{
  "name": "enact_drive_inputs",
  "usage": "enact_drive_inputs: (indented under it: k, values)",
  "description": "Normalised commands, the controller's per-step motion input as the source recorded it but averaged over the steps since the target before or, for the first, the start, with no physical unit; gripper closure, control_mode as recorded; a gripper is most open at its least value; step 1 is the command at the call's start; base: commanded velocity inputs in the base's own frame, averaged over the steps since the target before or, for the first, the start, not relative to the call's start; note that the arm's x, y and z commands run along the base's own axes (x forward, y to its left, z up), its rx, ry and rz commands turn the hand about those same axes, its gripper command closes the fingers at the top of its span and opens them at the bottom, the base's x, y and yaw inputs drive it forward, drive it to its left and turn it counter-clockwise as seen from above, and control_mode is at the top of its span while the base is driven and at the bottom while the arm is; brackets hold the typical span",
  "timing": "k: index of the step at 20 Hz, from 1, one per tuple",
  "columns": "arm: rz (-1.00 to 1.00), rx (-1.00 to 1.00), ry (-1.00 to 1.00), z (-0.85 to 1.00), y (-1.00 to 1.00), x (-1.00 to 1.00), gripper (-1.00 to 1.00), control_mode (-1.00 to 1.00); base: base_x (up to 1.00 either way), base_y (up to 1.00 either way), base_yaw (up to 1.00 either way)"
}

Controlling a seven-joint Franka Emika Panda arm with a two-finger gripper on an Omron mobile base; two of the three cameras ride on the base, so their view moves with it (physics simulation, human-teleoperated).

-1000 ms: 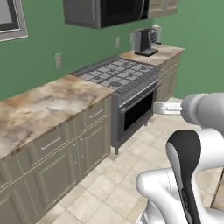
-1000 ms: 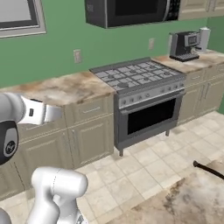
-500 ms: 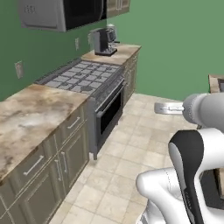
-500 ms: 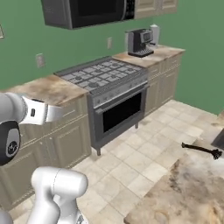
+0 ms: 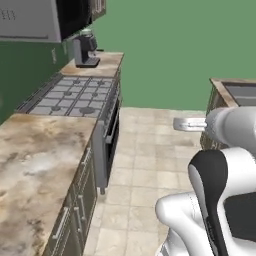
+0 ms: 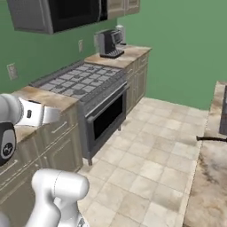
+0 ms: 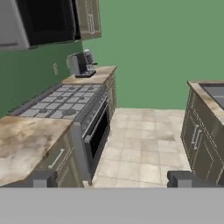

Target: Grab the spray bottle from the cabinet, then place it next to the cutting board for sanitizing. Then grab the dish brush from the countertop next to the sink and place it next to the cutting board.

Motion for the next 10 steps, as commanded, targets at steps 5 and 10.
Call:
enact_drive_inputs:
  k: [5,10]
  values:
    - [0.00,0.00,0.00,0.00,0.00,0.00,-1.00,1.00,0.72,0.26,-0.67]
    - [0.00,0.00,0.00,0.00,0.00,0.00,-1.00,1.00,0.49,0.24,-0.75]
